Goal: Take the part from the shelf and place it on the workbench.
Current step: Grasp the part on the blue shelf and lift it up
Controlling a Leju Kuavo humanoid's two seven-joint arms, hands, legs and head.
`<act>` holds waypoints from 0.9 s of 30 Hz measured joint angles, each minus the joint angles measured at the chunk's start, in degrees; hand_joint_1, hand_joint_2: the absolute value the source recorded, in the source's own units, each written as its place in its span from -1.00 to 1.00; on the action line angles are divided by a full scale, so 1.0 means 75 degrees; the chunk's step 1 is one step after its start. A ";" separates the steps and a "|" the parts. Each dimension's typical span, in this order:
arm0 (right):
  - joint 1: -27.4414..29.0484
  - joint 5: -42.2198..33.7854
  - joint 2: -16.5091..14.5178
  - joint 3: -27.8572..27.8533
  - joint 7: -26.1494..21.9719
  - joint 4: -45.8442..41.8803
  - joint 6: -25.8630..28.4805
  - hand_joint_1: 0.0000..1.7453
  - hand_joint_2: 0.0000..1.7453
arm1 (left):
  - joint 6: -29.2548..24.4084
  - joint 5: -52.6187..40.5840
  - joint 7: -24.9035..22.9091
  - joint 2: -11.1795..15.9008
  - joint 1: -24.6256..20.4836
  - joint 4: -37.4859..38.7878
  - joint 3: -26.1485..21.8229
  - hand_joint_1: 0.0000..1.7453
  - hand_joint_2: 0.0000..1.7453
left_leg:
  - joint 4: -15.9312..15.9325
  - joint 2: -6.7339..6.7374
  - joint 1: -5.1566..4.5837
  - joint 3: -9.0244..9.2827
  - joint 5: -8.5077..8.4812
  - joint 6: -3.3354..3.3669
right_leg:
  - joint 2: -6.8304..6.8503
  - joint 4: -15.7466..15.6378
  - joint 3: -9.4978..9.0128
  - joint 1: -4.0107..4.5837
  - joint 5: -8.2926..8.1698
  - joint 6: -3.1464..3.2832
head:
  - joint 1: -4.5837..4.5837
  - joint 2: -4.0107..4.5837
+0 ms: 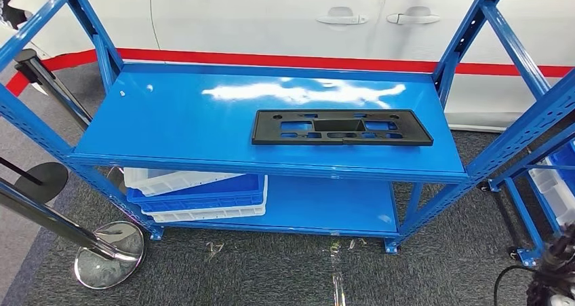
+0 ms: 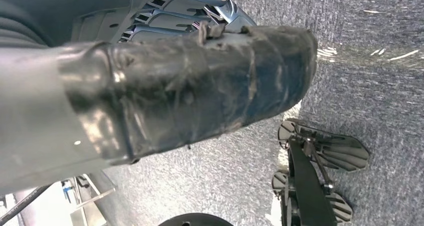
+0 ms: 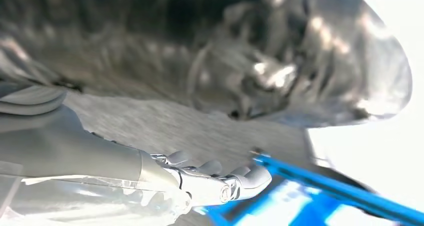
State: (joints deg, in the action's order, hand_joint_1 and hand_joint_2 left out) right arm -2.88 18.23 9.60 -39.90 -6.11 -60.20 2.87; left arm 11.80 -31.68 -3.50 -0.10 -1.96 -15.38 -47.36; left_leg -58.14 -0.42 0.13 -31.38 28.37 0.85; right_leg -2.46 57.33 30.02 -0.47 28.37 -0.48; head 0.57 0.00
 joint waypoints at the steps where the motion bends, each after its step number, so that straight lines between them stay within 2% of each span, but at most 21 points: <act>1: -0.0017 0.0122 0.0026 0.0061 0.0012 -0.0242 0.0068 -1.00 -1.00 | 0.0013 -0.0055 -0.0006 0.0001 -0.0012 0.0009 -0.0042 -1.00 -1.00 | 0.0000 -0.0001 0.0000 0.0000 0.0000 0.0000 | 0.0002 0.0000 0.0000 0.0000 0.0000 0.0000 | 0.0001 0.0000; 14: -0.0236 0.1566 0.0261 0.1341 0.0162 -0.3466 0.1006 -1.00 -1.00 | 0.0220 -0.0898 -0.0111 0.0015 -0.0149 0.0081 -0.0473 -1.00 -1.00 | 0.0000 -0.0018 0.0000 0.0000 -0.0005 0.0005 | 0.0022 0.0002 -0.0007 0.0000 0.0000 0.0000 | 0.0000 0.0000; 27: -0.0447 0.2994 0.0474 0.2660 0.0238 -0.6180 0.1972 -1.00 -1.00 | 0.0394 -0.1787 -0.0172 0.0040 -0.0206 0.0083 -0.0635 -1.00 -1.00 | 0.0000 -0.0027 0.0000 0.0003 -0.0007 0.0005 | 0.0030 0.0003 -0.0011 0.0001 0.0000 0.0000 | 0.0000 0.0000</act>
State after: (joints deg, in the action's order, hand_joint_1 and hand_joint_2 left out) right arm -6.23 40.68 13.16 -19.95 -4.33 -106.56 17.66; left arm 14.76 -45.08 -4.79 0.20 -3.50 -14.75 -52.12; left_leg -58.15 -0.62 0.13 -31.35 28.32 0.89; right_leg -2.23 57.35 29.94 -0.46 28.37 -0.48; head 0.57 0.00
